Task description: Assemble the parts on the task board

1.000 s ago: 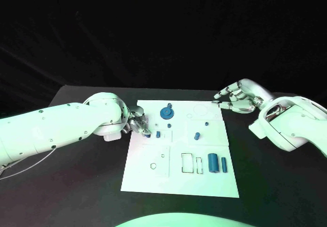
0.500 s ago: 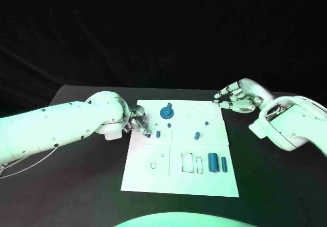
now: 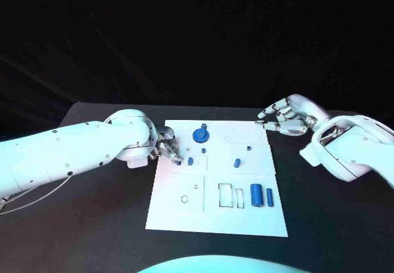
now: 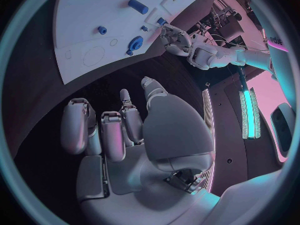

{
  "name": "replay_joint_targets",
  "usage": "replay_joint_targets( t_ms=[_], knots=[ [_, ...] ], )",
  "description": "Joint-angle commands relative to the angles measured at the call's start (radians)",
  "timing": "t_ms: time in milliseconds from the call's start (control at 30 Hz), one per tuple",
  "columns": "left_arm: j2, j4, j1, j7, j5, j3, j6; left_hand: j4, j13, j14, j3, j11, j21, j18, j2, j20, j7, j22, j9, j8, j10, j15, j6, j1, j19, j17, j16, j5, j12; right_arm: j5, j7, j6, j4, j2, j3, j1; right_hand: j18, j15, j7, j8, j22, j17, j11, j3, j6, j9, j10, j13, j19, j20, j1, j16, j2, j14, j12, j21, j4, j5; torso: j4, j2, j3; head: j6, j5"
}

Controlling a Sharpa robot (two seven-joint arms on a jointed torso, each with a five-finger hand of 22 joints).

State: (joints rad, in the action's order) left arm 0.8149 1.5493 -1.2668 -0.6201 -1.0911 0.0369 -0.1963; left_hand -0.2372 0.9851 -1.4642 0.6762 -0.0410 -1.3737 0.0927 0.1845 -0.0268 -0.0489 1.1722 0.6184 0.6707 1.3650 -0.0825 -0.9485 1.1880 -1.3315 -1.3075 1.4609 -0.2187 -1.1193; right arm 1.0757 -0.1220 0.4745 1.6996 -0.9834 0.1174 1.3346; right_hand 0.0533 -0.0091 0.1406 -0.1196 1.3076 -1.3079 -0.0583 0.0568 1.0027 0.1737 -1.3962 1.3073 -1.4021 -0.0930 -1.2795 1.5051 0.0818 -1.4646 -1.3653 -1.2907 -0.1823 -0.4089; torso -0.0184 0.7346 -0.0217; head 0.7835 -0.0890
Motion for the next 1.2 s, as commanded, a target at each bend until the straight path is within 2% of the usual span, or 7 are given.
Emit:
replay_joint_targets(
  t_ms=[33, 467, 867, 1033, 1200],
  knots=[
    [-0.006, -0.004, 0.004, -0.022, 0.012, 0.003, -0.014, 0.110, 0.000, -0.072, 0.107, -0.003, -0.005, -0.008, -0.003, 0.001, 0.025, 0.003, 0.003, 0.006, 0.007, -0.009, -0.013, -0.021, -0.010, -0.131, 0.005, -0.001, -0.002, 0.003, 0.006, -0.003, 0.001, -0.001, 0.000, 0.000, 0.019, -0.007, -0.003, -0.004, 0.037, -0.128, 0.003, 0.000, 0.002, 0.002, 0.003, 0.060, 0.004, 0.001, 0.001, -0.006, -0.007, -0.073, 0.004, 0.005, -0.008, -0.003, -0.0004, 0.001, 0.0003, -0.001, 0.001],
    [-0.015, -0.014, 0.004, -0.037, 0.009, 0.004, -0.021, 0.058, 0.002, -0.072, 0.033, -0.009, -0.007, -0.009, 0.002, 0.006, 0.034, 0.009, 0.011, 0.013, 0.008, -0.014, -0.017, -0.060, -0.015, -0.131, 0.005, 0.000, -0.005, 0.002, 0.008, -0.002, 0.001, -0.001, 0.000, 0.000, 0.019, -0.007, -0.003, -0.004, 0.037, -0.129, 0.003, -0.001, 0.001, 0.002, 0.003, 0.060, 0.004, 0.001, 0.003, -0.005, -0.008, -0.074, 0.003, 0.005, -0.010, -0.004, -0.0002, 0.000, 0.0009, 0.002, 0.004],
    [-0.010, -0.013, 0.004, -0.042, 0.000, 0.004, -0.024, -0.007, 0.008, -0.072, -0.071, -0.014, -0.013, -0.013, 0.008, 0.010, 0.040, 0.025, 0.013, 0.014, 0.010, -0.017, -0.032, -0.082, -0.025, -0.132, 0.006, -0.001, -0.012, 0.002, 0.009, -0.001, -0.001, -0.001, 0.000, 0.000, 0.019, -0.007, -0.003, -0.004, 0.036, -0.128, 0.003, -0.001, 0.001, 0.002, 0.004, 0.059, 0.004, 0.001, 0.004, -0.006, -0.009, -0.073, 0.005, 0.006, -0.011, -0.003, 0.0006, 0.000, 0.0014, 0.000, 0.006],
    [-0.004, -0.009, 0.004, -0.038, -0.002, 0.003, -0.006, -0.051, 0.013, -0.073, -0.166, -0.014, -0.016, -0.014, 0.014, 0.010, 0.040, 0.032, 0.013, 0.014, 0.014, -0.017, -0.043, -0.114, -0.028, -0.132, 0.006, 0.000, -0.019, 0.001, 0.010, -0.001, -0.002, -0.001, 0.000, 0.000, 0.019, -0.007, -0.003, -0.004, 0.036, -0.128, 0.003, -0.001, 0.001, 0.002, 0.004, 0.059, 0.004, 0.001, 0.004, -0.006, -0.009, -0.073, 0.005, 0.006, -0.011, -0.003, -0.0002, 0.000, 0.0013, -0.003, 0.006],
    [0.008, 0.001, 0.004, -0.032, 0.001, 0.002, 0.032, -0.055, 0.003, -0.072, -0.267, -0.012, -0.013, -0.013, -0.006, 0.011, 0.038, 0.027, 0.009, 0.004, 0.007, -0.017, -0.043, -0.148, -0.026, -0.132, 0.006, -0.001, -0.012, 0.001, 0.011, -0.001, -0.004, 0.000, 0.000, 0.000, 0.019, -0.007, -0.003, -0.004, 0.036, -0.128, 0.003, -0.001, 0.001, 0.002, 0.004, 0.059, 0.004, 0.001, 0.004, -0.006, -0.009, -0.073, 0.005, 0.006, -0.011, -0.003, 0.0001, 0.000, 0.0014, -0.004, 0.008]
  ],
)
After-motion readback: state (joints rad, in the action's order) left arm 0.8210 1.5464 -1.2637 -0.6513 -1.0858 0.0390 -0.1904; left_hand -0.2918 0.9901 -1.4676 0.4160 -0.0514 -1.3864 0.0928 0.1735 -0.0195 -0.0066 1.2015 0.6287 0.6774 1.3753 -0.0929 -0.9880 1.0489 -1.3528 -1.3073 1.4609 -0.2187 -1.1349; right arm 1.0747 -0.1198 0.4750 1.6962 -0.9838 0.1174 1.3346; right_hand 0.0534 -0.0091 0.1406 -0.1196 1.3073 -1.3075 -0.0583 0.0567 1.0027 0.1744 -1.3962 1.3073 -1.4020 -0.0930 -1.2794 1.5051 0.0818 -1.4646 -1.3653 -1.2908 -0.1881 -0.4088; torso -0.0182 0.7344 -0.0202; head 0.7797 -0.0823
